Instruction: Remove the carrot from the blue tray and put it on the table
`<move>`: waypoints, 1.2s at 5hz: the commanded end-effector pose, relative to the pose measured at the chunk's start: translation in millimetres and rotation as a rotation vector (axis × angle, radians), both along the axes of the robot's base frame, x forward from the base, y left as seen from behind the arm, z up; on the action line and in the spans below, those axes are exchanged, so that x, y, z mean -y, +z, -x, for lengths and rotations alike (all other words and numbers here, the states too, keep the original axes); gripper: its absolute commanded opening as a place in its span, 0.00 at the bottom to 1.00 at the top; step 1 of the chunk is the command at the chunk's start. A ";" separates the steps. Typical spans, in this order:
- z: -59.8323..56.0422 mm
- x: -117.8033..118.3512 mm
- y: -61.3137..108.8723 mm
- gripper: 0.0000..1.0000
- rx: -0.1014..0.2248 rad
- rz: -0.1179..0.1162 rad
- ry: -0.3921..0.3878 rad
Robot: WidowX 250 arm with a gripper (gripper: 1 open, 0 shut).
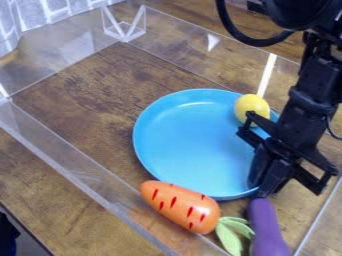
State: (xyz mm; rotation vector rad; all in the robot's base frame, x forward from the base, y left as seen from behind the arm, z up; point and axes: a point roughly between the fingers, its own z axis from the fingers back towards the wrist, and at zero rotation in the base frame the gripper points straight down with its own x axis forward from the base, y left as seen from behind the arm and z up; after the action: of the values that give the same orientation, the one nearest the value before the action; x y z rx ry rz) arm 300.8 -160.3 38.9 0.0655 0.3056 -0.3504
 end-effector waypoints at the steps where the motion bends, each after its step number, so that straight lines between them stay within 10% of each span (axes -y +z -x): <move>1: -6.0 12.1 40.8 0.00 0.099 0.047 -0.034; 2: -4.1 12.4 36.0 1.00 0.086 0.052 -0.033; 6: 0.7 17.9 13.8 1.00 0.053 0.068 -0.054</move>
State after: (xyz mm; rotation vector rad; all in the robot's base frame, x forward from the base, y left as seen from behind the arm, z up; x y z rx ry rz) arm 302.7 -166.6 39.6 0.0333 0.2764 -0.3777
